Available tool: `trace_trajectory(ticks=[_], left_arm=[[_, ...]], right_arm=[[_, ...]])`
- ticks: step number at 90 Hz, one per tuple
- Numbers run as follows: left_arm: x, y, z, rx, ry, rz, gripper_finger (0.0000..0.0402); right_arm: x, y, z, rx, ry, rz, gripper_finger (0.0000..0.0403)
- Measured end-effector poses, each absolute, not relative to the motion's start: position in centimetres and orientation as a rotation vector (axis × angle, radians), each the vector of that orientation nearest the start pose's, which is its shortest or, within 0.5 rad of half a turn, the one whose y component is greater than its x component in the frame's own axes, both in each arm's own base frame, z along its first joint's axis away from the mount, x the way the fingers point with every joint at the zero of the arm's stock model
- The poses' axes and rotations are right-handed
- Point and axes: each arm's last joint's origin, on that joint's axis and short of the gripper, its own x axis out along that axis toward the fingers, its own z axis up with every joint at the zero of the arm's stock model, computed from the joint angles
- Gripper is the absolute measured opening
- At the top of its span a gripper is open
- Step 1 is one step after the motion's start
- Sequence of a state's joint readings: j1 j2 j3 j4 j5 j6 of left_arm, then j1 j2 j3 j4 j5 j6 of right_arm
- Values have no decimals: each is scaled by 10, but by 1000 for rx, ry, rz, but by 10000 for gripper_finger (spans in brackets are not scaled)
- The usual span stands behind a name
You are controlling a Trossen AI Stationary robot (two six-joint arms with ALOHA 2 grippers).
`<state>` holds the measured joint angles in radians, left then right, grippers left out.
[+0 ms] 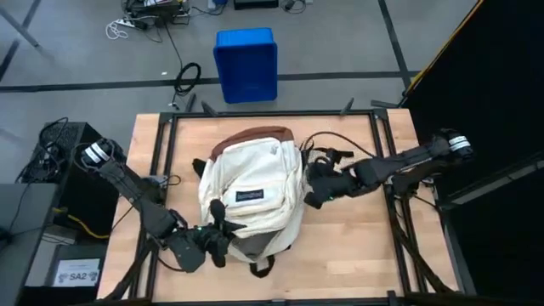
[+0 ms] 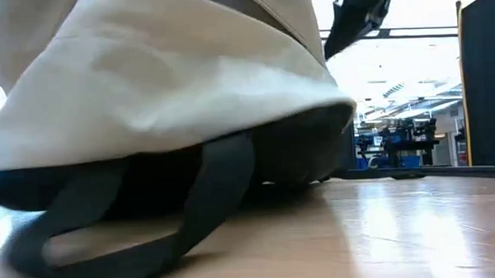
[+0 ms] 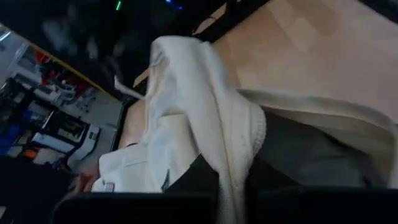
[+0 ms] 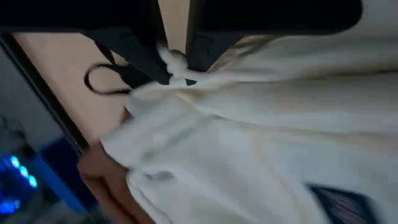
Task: Unpack backpack
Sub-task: Open the white backpack
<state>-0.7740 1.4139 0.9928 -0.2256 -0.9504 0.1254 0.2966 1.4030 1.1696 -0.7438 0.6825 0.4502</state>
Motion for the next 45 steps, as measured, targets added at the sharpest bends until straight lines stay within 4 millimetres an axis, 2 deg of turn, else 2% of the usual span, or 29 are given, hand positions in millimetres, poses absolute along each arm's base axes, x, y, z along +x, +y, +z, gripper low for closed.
trace_trajectory(ticks=[10, 19, 31, 45], left_arm=[[232, -183, 269, 604, 437, 177, 0], [238, -177, 270, 585, 430, 205, 0], [242, -171, 270, 579, 434, 230, 0], [247, -167, 275, 580, 428, 252, 0]], right_arm=[[274, 91, 302, -23, 646, -417, 46], [278, 117, 299, -45, 613, -291, 63], [282, 142, 283, -101, 629, -224, 86], [305, 166, 243, -162, 685, -149, 120]])
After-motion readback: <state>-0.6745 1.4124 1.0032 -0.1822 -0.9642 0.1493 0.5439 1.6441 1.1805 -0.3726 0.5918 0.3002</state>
